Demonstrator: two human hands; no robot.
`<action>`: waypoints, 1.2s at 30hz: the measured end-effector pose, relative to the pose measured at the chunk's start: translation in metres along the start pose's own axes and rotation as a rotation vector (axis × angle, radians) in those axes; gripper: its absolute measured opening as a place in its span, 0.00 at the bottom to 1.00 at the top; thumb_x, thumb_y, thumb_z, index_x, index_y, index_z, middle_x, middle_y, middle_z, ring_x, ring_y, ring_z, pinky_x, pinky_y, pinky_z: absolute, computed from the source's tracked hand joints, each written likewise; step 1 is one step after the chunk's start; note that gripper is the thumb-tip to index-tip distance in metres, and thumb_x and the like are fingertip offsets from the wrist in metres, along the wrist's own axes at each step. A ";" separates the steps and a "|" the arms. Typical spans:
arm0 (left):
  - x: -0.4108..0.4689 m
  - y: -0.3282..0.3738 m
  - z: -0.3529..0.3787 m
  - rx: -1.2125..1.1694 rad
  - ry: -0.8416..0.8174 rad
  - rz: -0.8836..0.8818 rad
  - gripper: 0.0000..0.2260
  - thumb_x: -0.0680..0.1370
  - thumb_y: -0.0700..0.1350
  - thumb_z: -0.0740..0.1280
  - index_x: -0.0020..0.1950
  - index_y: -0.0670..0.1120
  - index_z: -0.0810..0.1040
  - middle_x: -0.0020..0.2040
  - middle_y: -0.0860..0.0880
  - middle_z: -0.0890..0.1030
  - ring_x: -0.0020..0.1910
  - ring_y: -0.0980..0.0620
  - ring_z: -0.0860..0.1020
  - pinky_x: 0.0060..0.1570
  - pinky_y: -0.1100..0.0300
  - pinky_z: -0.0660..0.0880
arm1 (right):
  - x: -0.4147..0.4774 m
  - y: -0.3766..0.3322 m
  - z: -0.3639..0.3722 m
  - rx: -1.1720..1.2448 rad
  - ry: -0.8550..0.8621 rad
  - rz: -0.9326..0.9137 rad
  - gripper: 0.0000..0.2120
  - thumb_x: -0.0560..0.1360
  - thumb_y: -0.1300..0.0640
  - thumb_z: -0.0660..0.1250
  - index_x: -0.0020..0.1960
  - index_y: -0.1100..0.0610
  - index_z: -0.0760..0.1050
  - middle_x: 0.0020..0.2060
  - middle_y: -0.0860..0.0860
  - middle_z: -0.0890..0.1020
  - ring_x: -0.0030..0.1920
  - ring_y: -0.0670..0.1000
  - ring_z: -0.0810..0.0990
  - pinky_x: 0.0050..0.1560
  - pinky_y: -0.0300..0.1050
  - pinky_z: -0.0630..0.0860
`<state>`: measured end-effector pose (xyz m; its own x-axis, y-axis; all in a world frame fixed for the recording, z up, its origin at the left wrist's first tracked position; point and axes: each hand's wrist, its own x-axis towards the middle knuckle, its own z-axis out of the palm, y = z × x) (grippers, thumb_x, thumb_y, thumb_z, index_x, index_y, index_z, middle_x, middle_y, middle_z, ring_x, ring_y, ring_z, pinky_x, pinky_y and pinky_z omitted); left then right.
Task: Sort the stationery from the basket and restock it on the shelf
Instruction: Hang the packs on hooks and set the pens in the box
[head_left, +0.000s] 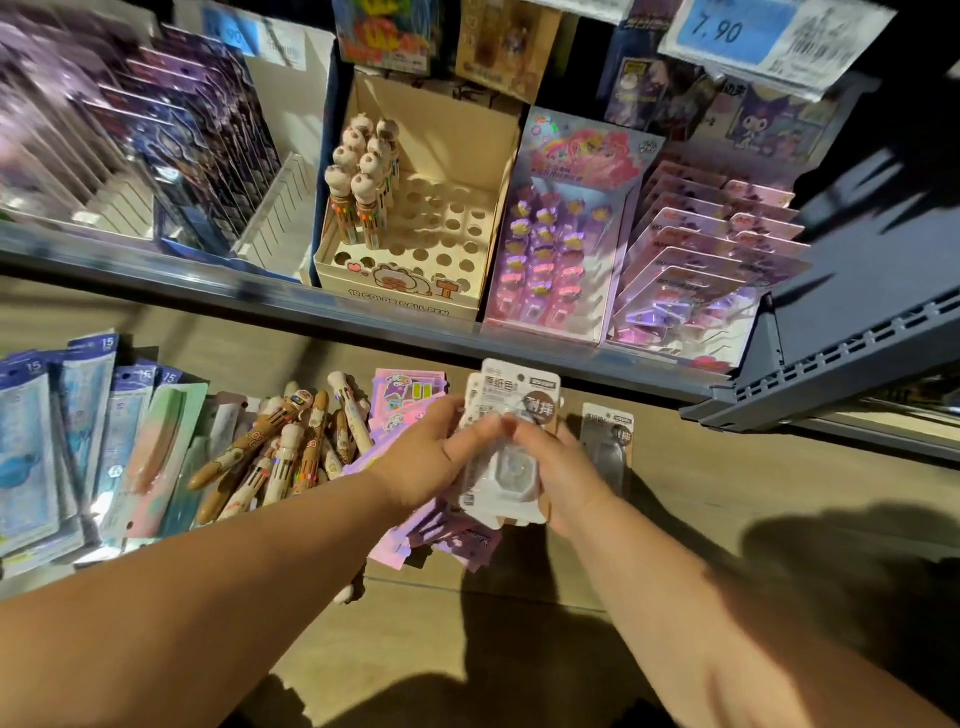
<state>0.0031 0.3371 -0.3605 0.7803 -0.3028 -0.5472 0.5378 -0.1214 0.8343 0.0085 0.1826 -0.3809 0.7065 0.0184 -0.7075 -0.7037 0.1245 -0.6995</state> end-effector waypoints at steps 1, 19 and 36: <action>0.002 0.001 0.001 -0.076 -0.009 -0.037 0.28 0.71 0.57 0.69 0.67 0.50 0.67 0.56 0.48 0.80 0.44 0.54 0.80 0.40 0.61 0.76 | 0.000 0.002 0.006 -0.014 -0.003 -0.003 0.28 0.66 0.44 0.73 0.64 0.52 0.73 0.51 0.55 0.85 0.51 0.57 0.84 0.57 0.59 0.79; 0.029 -0.006 -0.007 -0.302 0.063 -0.118 0.36 0.61 0.44 0.78 0.65 0.49 0.67 0.56 0.42 0.82 0.48 0.40 0.84 0.46 0.46 0.81 | 0.066 0.025 -0.107 -0.876 0.701 0.134 0.24 0.75 0.45 0.68 0.66 0.55 0.72 0.64 0.60 0.73 0.66 0.60 0.69 0.64 0.48 0.67; 0.048 -0.009 -0.006 -0.253 0.051 -0.126 0.32 0.63 0.43 0.79 0.62 0.50 0.68 0.54 0.43 0.82 0.47 0.42 0.84 0.46 0.49 0.81 | 0.072 0.036 -0.102 -0.505 0.532 0.057 0.24 0.70 0.59 0.75 0.63 0.56 0.71 0.56 0.55 0.80 0.53 0.58 0.79 0.49 0.47 0.75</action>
<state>0.0375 0.3290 -0.3952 0.7136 -0.2519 -0.6537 0.6894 0.0862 0.7192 0.0264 0.0868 -0.4678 0.6261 -0.4884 -0.6078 -0.7778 -0.3370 -0.5305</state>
